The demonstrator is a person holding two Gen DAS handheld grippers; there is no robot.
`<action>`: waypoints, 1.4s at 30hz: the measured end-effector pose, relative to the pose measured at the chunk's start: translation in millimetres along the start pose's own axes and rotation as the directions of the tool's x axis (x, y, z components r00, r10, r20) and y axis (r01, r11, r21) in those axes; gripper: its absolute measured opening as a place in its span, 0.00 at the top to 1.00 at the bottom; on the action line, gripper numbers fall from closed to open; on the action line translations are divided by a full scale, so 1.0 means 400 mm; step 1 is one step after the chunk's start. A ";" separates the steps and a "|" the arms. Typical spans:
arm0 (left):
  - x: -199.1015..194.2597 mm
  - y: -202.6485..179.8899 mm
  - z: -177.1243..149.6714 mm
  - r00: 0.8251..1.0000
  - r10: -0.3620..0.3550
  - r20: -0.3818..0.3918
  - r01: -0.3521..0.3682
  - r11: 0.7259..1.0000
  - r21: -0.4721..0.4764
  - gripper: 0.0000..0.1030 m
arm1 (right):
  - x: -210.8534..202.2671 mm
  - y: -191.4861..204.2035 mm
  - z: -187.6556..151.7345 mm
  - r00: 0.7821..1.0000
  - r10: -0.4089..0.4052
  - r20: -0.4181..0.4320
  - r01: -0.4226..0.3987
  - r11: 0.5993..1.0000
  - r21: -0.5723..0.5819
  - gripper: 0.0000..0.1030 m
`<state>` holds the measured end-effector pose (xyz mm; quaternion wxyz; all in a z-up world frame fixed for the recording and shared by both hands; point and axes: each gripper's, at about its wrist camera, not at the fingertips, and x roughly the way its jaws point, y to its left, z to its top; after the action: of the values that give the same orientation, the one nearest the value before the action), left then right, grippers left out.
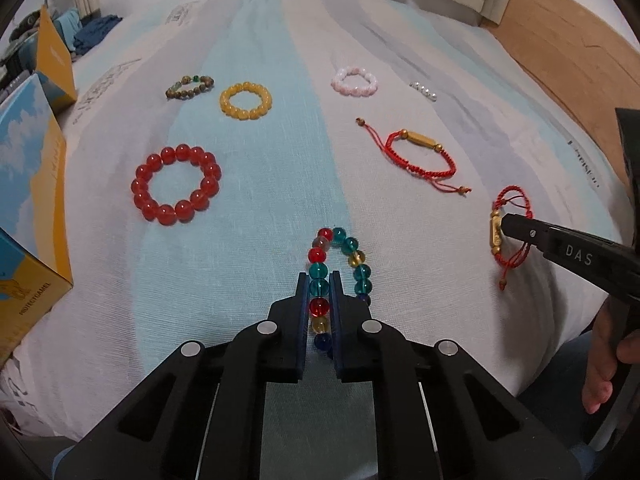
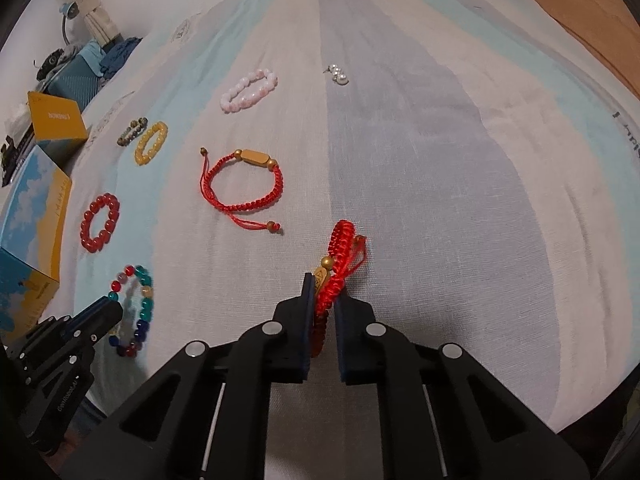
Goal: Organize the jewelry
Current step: 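Grasp the multicolour bead bracelet with the left tool while the right tool grasps a red cord bracelet, then carry both held bracelets over the open white box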
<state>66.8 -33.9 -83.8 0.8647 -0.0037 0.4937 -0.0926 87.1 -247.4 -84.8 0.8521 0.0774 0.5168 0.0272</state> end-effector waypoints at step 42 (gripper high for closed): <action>-0.246 0.058 0.086 0.995 -0.032 0.090 0.033 0.999 -0.013 0.92 | -0.227 0.098 0.061 0.996 0.026 0.086 -0.023 0.999 -0.040 0.95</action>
<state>50.9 2.2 15.6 0.8843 -0.0222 0.4550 -0.1028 68.0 -222.9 12.1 0.8746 0.0685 0.4779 0.0443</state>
